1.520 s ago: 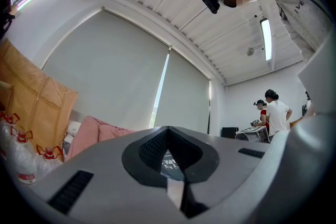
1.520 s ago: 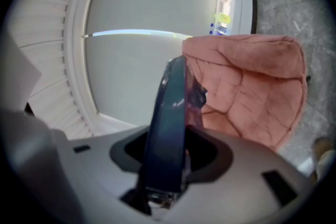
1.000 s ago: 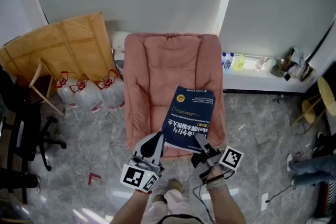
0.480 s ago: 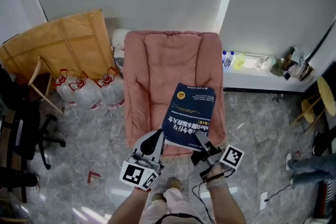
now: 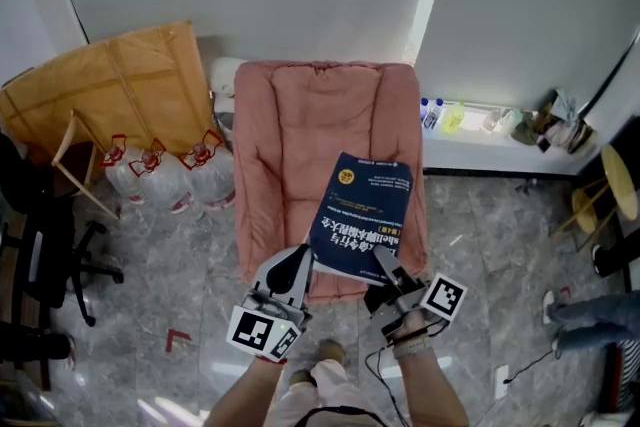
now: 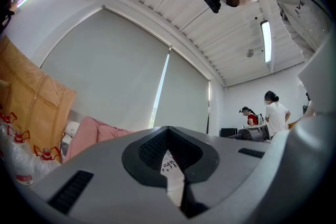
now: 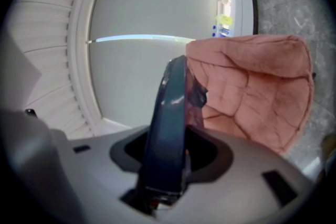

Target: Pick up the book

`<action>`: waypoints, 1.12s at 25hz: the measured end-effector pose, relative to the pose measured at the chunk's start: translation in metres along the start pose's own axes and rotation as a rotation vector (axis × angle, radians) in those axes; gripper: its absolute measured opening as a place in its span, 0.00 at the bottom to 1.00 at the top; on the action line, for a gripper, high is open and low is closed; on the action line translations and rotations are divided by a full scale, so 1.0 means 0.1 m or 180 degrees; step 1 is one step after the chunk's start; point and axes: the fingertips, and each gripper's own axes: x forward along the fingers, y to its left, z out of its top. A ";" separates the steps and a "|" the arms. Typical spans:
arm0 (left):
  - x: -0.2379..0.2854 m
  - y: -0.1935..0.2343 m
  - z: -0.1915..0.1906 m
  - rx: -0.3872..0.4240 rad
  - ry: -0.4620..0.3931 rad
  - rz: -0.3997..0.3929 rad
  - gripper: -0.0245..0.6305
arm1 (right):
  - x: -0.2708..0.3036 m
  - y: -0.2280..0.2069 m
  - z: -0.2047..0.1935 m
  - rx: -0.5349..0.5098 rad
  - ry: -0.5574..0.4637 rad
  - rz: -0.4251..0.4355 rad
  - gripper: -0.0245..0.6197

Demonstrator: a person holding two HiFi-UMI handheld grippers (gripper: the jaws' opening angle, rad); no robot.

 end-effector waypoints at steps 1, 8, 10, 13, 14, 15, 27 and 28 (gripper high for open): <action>0.00 0.00 0.00 0.0001 -0.0004 -0.0002 0.05 | 0.00 0.01 0.00 0.0007 -0.0005 0.0010 0.33; 0.02 0.02 0.03 -0.0015 -0.0037 -0.0003 0.05 | 0.01 0.06 0.02 -0.0061 -0.0010 0.0037 0.33; 0.03 0.02 0.05 -0.0025 -0.0038 0.0000 0.05 | 0.03 0.09 0.04 -0.0046 -0.0018 0.0051 0.33; 0.05 0.01 0.06 -0.0035 -0.0045 0.0005 0.05 | 0.02 0.11 0.06 -0.0030 -0.0030 0.0066 0.33; 0.05 0.01 0.06 -0.0037 -0.0049 0.0008 0.05 | 0.01 0.11 0.07 -0.0030 -0.0033 0.0067 0.33; 0.04 0.01 0.06 -0.0038 -0.0051 0.0011 0.05 | 0.01 0.11 0.07 -0.0030 -0.0037 0.0069 0.33; 0.03 0.05 0.05 -0.0068 -0.0057 0.0041 0.05 | 0.00 0.14 0.08 -0.0015 -0.0073 0.0092 0.33; 0.03 0.05 0.05 -0.0072 -0.0055 0.0041 0.05 | 0.00 0.14 0.09 -0.0012 -0.0079 0.0093 0.33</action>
